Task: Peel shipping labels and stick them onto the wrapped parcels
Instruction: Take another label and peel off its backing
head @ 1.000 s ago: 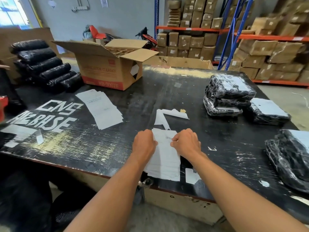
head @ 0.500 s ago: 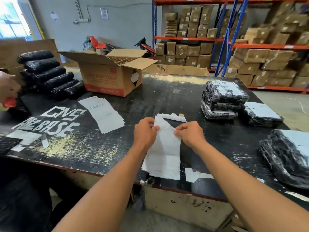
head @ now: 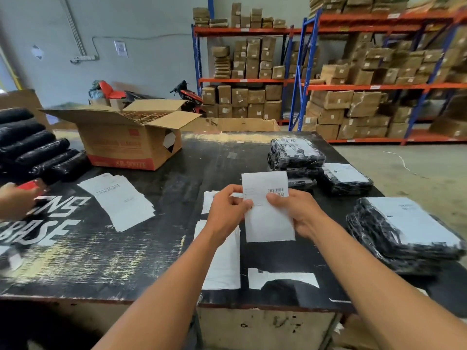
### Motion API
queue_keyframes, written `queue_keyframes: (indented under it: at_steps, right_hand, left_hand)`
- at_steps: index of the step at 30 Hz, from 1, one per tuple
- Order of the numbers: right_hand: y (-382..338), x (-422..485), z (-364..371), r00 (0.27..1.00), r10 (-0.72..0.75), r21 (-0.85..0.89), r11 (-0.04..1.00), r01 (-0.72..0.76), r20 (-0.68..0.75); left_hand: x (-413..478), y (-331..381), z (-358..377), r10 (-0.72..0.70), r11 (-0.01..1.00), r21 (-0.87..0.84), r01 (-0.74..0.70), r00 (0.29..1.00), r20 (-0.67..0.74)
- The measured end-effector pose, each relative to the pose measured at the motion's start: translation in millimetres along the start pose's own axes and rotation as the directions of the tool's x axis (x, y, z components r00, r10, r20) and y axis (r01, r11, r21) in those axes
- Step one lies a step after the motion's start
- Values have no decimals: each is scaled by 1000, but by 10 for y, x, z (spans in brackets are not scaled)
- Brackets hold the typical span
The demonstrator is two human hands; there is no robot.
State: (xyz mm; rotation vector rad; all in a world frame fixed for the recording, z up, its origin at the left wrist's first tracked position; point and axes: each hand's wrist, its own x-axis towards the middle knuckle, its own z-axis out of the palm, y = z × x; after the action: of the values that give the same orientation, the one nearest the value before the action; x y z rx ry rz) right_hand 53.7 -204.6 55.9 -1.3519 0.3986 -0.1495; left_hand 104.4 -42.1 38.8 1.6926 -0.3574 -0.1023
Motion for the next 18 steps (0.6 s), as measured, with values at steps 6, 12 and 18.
queue_keyframes:
  at_steps: [6, 12, 18]
  right_hand:
    - [-153, 43, -447, 997, -68, -151, 987, 62, -35]
    - [-311, 181, -914, 997, -76, -196, 978, 68, -29]
    - [-536, 383, -1361, 990, -124, -142, 983, 113, -65]
  left_hand:
    - [178, 183, 306, 1, 998, -60, -6, 997, -77]
    - [428, 323, 752, -37, 993, -114, 27, 996, -86]
    - [483, 252, 1293, -124, 982, -129, 141, 983, 136]
